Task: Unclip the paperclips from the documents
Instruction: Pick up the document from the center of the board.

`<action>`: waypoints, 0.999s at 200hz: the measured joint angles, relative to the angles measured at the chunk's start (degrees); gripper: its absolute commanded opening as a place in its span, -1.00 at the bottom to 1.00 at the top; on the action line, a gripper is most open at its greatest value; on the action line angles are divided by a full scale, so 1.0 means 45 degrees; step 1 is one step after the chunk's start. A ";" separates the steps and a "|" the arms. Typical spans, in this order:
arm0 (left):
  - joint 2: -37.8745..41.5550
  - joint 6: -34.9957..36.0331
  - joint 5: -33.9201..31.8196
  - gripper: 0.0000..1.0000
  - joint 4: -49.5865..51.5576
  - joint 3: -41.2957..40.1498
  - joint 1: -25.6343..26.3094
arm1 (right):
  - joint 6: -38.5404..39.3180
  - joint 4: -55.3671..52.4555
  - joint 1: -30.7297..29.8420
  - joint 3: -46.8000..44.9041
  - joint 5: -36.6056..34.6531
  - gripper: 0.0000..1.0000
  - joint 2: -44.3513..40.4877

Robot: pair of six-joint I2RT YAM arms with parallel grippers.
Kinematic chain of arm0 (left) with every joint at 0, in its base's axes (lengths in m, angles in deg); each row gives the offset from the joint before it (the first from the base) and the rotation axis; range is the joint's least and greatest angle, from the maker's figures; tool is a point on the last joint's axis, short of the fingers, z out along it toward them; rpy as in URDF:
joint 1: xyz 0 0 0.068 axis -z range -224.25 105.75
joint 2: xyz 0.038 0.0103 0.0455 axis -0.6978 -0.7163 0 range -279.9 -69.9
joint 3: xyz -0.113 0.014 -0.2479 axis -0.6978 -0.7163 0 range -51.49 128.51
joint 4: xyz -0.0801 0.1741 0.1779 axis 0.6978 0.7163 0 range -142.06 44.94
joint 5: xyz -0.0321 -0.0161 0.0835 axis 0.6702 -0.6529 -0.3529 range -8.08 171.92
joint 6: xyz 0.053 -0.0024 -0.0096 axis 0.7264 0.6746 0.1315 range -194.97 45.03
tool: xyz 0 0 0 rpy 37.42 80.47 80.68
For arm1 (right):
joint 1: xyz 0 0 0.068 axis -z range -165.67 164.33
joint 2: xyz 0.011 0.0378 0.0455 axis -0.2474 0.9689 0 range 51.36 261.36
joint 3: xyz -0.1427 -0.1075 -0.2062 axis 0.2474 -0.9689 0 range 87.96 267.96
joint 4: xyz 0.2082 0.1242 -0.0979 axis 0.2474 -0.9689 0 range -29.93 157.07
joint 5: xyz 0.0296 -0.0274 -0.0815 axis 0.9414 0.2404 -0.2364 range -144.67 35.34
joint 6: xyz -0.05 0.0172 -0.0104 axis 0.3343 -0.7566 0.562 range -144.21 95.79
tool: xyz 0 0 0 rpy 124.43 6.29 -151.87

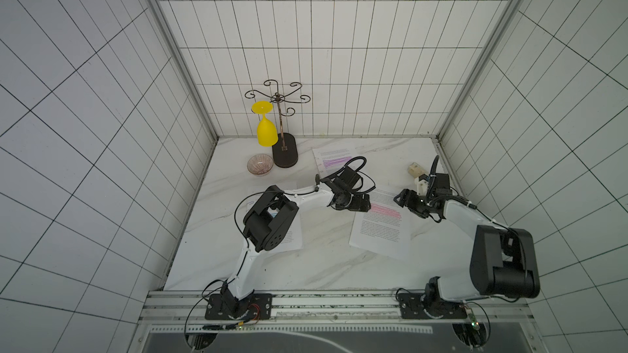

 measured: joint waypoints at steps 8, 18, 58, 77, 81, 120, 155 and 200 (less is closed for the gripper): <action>-0.0131 0.0000 0.0165 0.86 0.0005 0.0160 0.0068 | -0.0039 -0.0044 0.0000 -0.0024 -0.0015 0.44 0.0102; -0.0257 -0.0005 0.0393 0.86 -0.0015 0.0335 0.0155 | -0.0097 -0.0049 0.0000 -0.0087 -0.0015 0.37 0.0262; -0.0355 -0.0282 0.1379 0.70 -0.0131 0.0355 0.0257 | -0.0170 0.0000 0.0063 -0.0175 0.0155 -0.06 0.0971; -0.0355 -0.0704 0.1962 0.59 -0.0510 0.0117 0.0248 | -0.0175 0.0131 0.0112 -0.0170 0.0379 -0.13 0.1112; -0.0355 -0.0826 0.2127 0.57 -0.0646 0.0058 0.0248 | -0.0180 0.0151 0.0131 -0.0170 0.0432 -0.13 0.1132; -0.0355 -0.2176 0.3439 -0.11 -0.2239 -0.0471 0.0243 | -0.0180 0.0340 0.0165 -0.0170 0.0699 -0.14 0.1258; -0.0345 -0.2385 0.3395 -0.92 -0.2472 -0.0447 0.0238 | -0.0160 0.0389 0.0165 -0.0170 0.0826 -0.06 0.1277; -0.0262 -0.1224 0.2467 -1.00 -0.1127 -0.0228 0.0243 | 0.0068 0.0418 0.0165 -0.0175 0.1467 0.20 0.1141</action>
